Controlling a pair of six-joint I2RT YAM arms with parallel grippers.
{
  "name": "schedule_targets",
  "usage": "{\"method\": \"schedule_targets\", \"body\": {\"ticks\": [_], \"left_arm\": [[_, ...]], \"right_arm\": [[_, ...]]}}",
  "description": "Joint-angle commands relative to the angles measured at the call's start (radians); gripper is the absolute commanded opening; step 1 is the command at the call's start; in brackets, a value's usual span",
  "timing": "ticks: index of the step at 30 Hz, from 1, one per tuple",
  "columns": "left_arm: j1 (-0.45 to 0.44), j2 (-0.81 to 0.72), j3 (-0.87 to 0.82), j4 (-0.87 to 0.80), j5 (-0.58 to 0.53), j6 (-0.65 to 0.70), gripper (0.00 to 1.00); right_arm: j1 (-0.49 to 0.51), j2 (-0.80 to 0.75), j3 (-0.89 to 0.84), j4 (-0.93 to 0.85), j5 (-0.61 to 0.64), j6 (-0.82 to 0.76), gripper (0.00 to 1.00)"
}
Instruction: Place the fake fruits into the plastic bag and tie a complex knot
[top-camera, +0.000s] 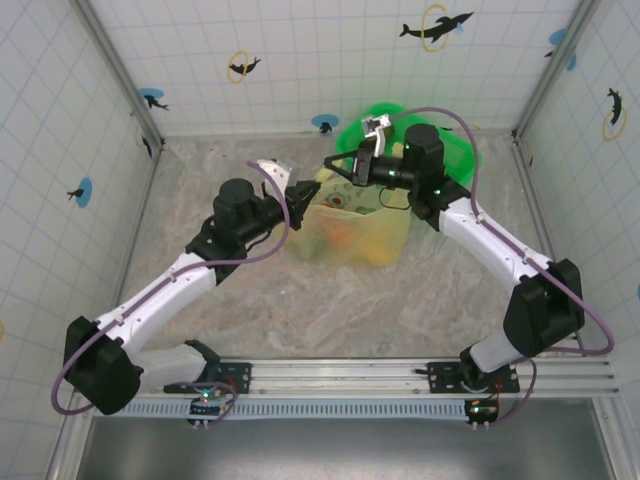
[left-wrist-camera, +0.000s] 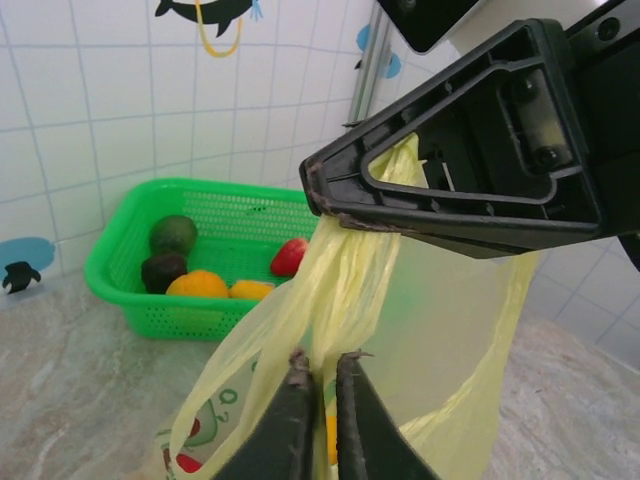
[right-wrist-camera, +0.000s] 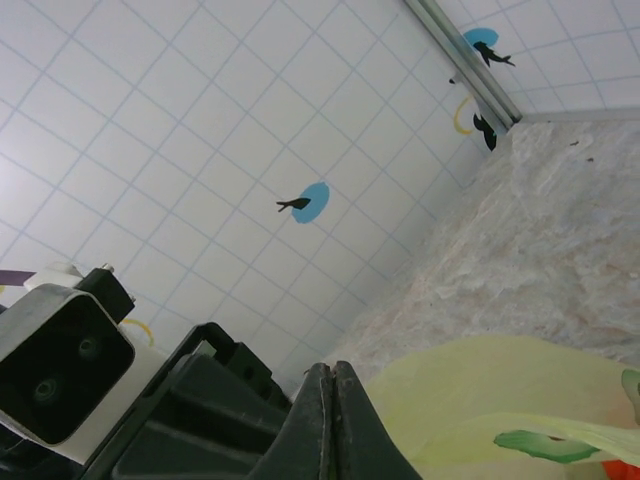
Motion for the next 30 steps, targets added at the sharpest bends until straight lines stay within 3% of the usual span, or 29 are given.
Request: {"method": "schedule_targets", "body": {"ticks": [1,5,7,14,16,19,21,26,30], "left_arm": [[-0.004,-0.055,0.018,-0.031,0.014,0.019,0.36],[-0.004,-0.139,0.013,-0.041,-0.055,0.054,0.61],[-0.004,-0.162,0.005,-0.030,-0.116,0.071,0.68],[0.004,-0.087,-0.001,0.015,-0.267,0.122,0.75],[0.014,-0.064,-0.016,0.051,-0.215,0.143,0.76],[0.016,-0.091,-0.140,0.241,-0.085,0.182,0.79],[0.017,-0.101,-0.190,0.316,-0.062,0.189,0.80],[0.052,-0.069,-0.187,0.328,0.048,0.192,0.79],[0.067,-0.053,-0.190,0.375,0.070,0.188,0.78]], "right_arm": [[0.007,0.014,0.102,-0.052,0.006,-0.042,0.00],[0.016,0.039,0.212,-0.191,-0.001,-0.180,0.00],[0.020,0.058,0.257,-0.205,-0.018,-0.209,0.00],[0.027,0.141,0.391,-0.181,-0.178,-0.250,0.00],[0.027,0.156,0.404,-0.160,-0.226,-0.247,0.00],[0.028,0.160,0.401,-0.121,-0.272,-0.239,0.00],[0.030,0.160,0.392,-0.091,-0.311,-0.230,0.00],[0.042,0.144,0.358,-0.076,-0.365,-0.236,0.00],[0.046,0.131,0.337,-0.089,-0.384,-0.252,0.00]]}}
